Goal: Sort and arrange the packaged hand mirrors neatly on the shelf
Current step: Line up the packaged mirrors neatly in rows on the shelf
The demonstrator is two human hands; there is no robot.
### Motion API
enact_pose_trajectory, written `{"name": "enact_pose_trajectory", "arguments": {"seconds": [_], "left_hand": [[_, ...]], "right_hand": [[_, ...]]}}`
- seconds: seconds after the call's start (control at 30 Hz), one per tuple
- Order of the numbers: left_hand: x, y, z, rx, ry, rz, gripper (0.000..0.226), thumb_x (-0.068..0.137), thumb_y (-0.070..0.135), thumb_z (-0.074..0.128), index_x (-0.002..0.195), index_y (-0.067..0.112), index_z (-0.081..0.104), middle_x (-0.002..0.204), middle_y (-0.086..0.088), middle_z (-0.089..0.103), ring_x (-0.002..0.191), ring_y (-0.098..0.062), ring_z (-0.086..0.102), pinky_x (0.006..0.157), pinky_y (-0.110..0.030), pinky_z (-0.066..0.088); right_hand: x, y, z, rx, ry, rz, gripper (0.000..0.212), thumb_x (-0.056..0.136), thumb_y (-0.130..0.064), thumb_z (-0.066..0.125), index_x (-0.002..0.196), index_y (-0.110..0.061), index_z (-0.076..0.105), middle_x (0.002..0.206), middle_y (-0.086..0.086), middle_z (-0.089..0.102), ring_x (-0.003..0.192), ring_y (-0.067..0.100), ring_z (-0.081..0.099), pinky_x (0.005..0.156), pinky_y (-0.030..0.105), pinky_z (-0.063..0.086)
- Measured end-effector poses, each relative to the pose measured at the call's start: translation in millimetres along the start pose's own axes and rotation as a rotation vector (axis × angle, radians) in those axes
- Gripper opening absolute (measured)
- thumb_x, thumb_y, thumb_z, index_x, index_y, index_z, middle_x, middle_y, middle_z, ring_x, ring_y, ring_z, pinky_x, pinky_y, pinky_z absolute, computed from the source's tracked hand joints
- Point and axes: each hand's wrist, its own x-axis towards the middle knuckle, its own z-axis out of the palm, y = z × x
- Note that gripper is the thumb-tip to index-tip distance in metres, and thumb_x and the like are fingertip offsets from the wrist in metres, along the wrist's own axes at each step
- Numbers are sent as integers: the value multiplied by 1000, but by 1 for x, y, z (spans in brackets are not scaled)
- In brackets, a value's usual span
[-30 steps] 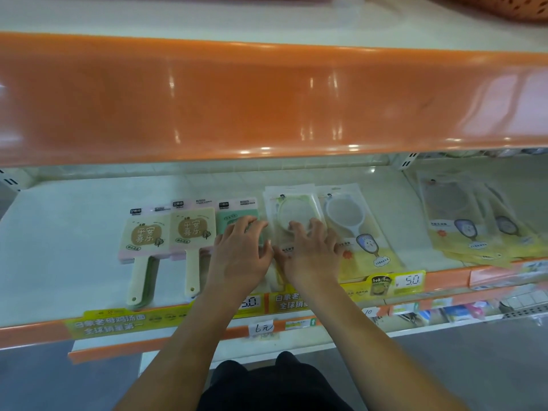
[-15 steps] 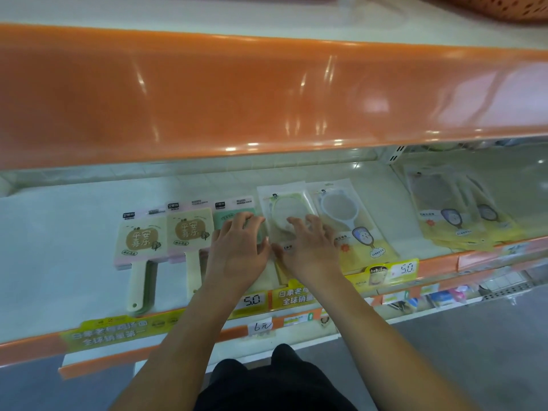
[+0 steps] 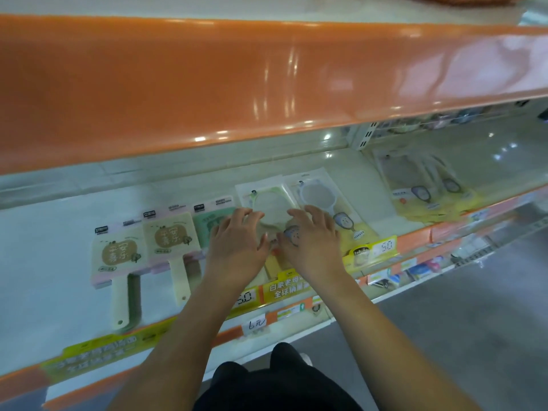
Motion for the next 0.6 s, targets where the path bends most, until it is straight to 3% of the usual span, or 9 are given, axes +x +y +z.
{"name": "enact_pose_trajectory", "arguments": {"seconds": [0.3,0.5,0.6], "left_hand": [[25,43,22,10,-25,64,44,90,33,53,133,25,48,137,1,46,124,-24,45,101,-38,35],[54,105,49,5,-17,94,46,89,33,57,133,23,49,135,0,48,122,-26,48,98,-41,39],[68,142,69,7,-17,101,46,88,32,59,131,20,51,133,-2,51,120,-29,50,92,-41,41]], "right_hand": [[10,44,-25,7,46,55,56,83,-44,63,136,-28,51,142,6,44,129,37,40,100,50,40],[38,103,-53,73,60,31,57,80,-49,53,133,-28,53,140,3,47,128,33,43,97,47,42],[56,143,-66,57,81,28,54,83,-45,61,134,-28,53,142,5,45,130,35,40,100,50,40]]}}
